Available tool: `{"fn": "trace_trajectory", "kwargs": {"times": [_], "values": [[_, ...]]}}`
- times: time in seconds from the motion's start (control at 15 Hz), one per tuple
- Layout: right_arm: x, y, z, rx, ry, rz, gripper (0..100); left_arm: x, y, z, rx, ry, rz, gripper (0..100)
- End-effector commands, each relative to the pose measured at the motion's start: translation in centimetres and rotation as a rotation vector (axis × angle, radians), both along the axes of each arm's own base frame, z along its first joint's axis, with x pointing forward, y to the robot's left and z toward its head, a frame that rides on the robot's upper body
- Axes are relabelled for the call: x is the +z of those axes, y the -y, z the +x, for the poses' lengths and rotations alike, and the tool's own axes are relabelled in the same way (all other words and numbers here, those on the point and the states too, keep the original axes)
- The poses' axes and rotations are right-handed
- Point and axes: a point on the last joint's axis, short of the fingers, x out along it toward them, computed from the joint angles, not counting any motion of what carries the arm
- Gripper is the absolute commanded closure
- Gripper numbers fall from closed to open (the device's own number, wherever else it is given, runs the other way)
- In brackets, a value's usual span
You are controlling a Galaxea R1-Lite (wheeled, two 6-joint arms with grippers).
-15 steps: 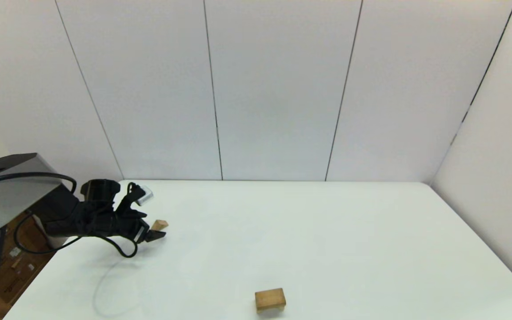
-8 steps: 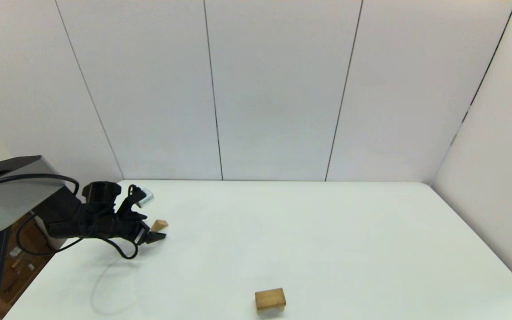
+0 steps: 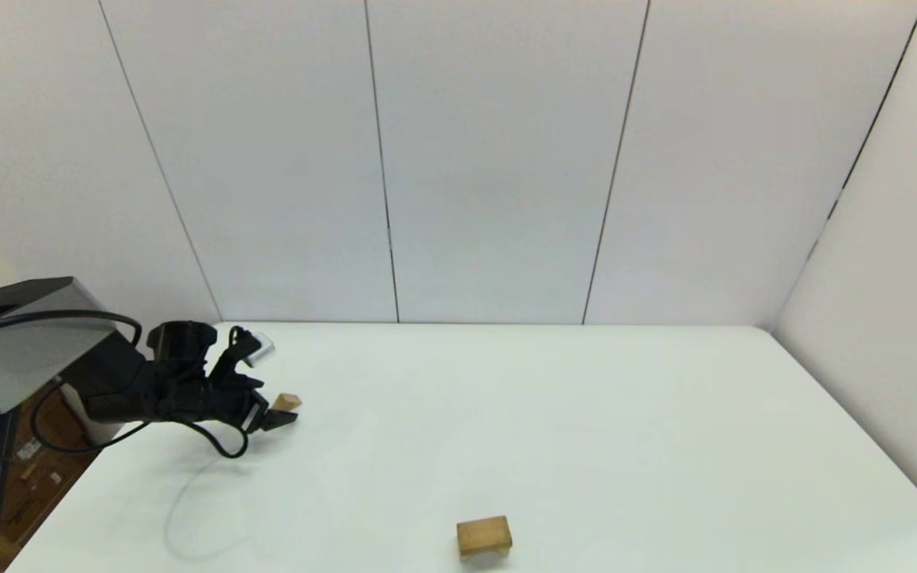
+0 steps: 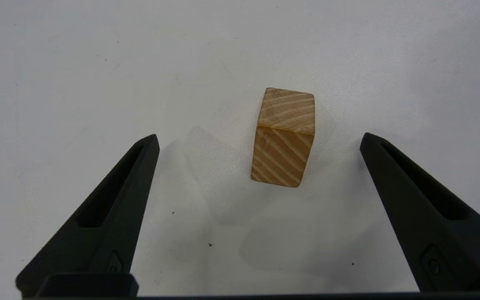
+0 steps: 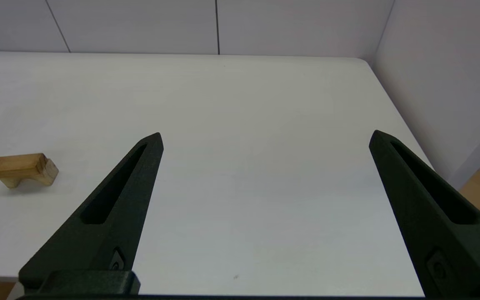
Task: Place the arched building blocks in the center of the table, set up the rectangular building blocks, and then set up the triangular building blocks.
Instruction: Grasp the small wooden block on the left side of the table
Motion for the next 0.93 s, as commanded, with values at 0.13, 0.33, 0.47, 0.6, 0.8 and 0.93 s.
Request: {"fn": "trace_trajectory", "kwargs": {"times": [0.13, 0.33, 0.47, 0.6, 0.8, 0.93], "values": [[0.01, 0.0, 0.01, 0.0, -0.001, -0.001, 0, 0.04, -0.06, -0.03, -0.003, 0.002, -0.003, 0], [0.01, 0.0, 0.01, 0.0, -0.001, 0.0, 0, 0.03, -0.06, -0.03, 0.0, -0.002, -0.005, 100], [0.01, 0.0, 0.01, 0.0, -0.001, -0.001, 0, 0.15, -0.07, 0.04, 0.0, 0.002, -0.004, 100], [-0.01, 0.0, 0.01, 0.0, -0.003, 0.0, 0, 0.21, -0.27, 0.09, 0.004, 0.006, -0.005, 100], [0.01, 0.0, 0.01, 0.0, -0.001, 0.0, 0, 0.02, -0.27, 0.07, 0.005, 0.001, -0.004, 100], [-0.01, 0.0, 0.01, 0.0, -0.003, -0.001, 0, -0.35, -0.26, 0.05, 0.004, -0.007, -0.006, 100]]}}
